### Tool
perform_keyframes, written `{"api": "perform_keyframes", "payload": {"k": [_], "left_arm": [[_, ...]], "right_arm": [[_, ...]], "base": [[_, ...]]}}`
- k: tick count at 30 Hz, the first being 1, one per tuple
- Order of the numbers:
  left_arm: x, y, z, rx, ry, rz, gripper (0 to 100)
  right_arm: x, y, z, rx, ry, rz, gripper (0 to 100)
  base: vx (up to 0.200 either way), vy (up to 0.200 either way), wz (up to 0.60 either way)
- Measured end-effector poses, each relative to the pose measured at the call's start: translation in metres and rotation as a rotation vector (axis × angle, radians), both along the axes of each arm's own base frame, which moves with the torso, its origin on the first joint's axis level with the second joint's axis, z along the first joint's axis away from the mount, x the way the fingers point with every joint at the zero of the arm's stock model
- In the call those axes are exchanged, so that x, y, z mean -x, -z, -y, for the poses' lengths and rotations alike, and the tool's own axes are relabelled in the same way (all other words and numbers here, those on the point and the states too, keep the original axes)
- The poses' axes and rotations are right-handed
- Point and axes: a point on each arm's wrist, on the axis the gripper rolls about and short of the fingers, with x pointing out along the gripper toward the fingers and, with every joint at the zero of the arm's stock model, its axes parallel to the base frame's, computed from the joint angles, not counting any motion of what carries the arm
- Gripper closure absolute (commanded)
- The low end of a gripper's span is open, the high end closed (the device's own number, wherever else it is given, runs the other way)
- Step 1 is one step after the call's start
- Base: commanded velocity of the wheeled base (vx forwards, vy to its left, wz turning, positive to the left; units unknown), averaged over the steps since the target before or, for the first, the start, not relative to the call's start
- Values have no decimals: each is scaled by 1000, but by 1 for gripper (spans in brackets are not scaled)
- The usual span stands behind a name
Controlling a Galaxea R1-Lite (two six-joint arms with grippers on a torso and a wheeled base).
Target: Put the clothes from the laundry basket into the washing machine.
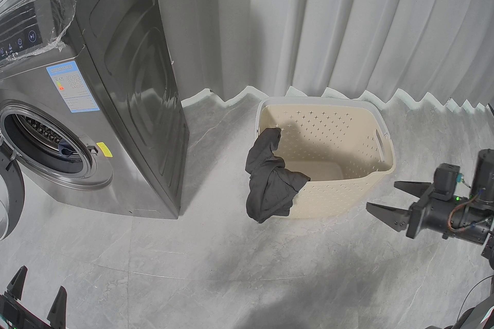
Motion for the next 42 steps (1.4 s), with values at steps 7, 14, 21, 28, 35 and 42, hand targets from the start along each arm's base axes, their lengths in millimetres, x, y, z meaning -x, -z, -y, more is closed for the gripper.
{"api": "perform_keyframes", "payload": {"k": [7,14,21,28,35,42], "left_arm": [[0,0,0,3,1,0,0],[0,0,0,8,1,0,0],[0,0,0,9,2,0,0],[0,0,0,8,3,0,0],[0,0,0,10,2,1,0],[0,0,0,10,2,1,0]], "right_arm": [[-43,11,-34,-17,-24,-39,0],[-71,28,-52,-16,-36,-51,0],[-93,49,-62,-17,-35,-43,0],[-109,66,-72,-10,-43,-55,0],[-123,83,-86,-18,-64,-32,0],[-133,109,-99,-16,-85,-24,0]], "base": [[0,0,0],[86,0,0],[0,0,0],[0,0,0],[0,0,0],[0,0,0]]}}
